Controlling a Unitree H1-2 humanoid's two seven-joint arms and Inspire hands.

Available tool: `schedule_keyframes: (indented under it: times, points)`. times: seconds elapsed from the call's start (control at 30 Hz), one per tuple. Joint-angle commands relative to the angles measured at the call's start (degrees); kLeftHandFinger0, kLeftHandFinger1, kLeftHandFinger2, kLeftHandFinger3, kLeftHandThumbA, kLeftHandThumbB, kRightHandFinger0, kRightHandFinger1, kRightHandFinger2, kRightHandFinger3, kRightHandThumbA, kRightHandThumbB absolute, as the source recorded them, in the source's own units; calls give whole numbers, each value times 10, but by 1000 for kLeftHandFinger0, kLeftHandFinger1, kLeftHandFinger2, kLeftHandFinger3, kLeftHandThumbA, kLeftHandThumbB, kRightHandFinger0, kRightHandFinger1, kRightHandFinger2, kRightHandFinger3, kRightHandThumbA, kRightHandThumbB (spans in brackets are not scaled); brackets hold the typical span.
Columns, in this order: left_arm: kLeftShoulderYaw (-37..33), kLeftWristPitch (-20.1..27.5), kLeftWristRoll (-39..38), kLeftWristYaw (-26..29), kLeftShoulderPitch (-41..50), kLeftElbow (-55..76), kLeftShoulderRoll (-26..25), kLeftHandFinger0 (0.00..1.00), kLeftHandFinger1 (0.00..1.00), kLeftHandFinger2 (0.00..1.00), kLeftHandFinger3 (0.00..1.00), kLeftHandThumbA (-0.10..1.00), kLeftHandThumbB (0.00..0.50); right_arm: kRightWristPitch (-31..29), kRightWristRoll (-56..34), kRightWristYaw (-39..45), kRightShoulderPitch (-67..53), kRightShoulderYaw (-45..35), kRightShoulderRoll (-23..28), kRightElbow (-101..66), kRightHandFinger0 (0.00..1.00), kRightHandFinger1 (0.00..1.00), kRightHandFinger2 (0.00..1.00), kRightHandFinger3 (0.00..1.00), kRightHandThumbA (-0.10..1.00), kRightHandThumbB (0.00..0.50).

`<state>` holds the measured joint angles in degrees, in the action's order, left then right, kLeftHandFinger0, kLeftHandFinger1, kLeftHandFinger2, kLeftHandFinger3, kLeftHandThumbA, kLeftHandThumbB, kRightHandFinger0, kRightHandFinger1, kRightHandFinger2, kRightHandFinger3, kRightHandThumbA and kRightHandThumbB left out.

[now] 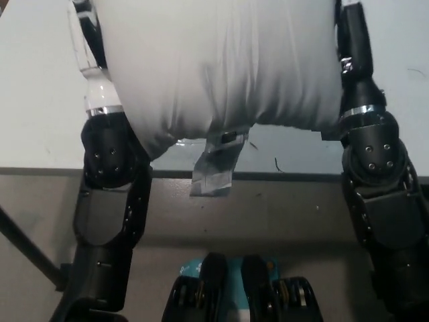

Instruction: The robot uses both hands to lift the pillow and then drops it on the table

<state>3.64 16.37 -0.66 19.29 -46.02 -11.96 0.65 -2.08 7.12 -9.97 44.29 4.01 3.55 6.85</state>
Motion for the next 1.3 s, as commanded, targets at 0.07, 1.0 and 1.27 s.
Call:
schedule_keyframes:
  times: [0.07,1.0,1.27]
  points:
    - [-92,-68,116,-31,-115,170,77,1000,1000,1000,1000,1000,210,43,52,14,133,50,-79,-186,1000,1000,1000,1000,1000,140]
    - [-19,9,4,-10,11,-145,111,1000,1000,1000,1000,1000,148,-15,63,-15,-12,44,-70,108,1000,1000,1000,1000,1000,121]
    - [-3,25,-17,-21,37,-225,86,1000,1000,1000,1000,1000,82,-34,-2,24,-39,24,-68,168,1000,1000,1000,1000,1000,137]
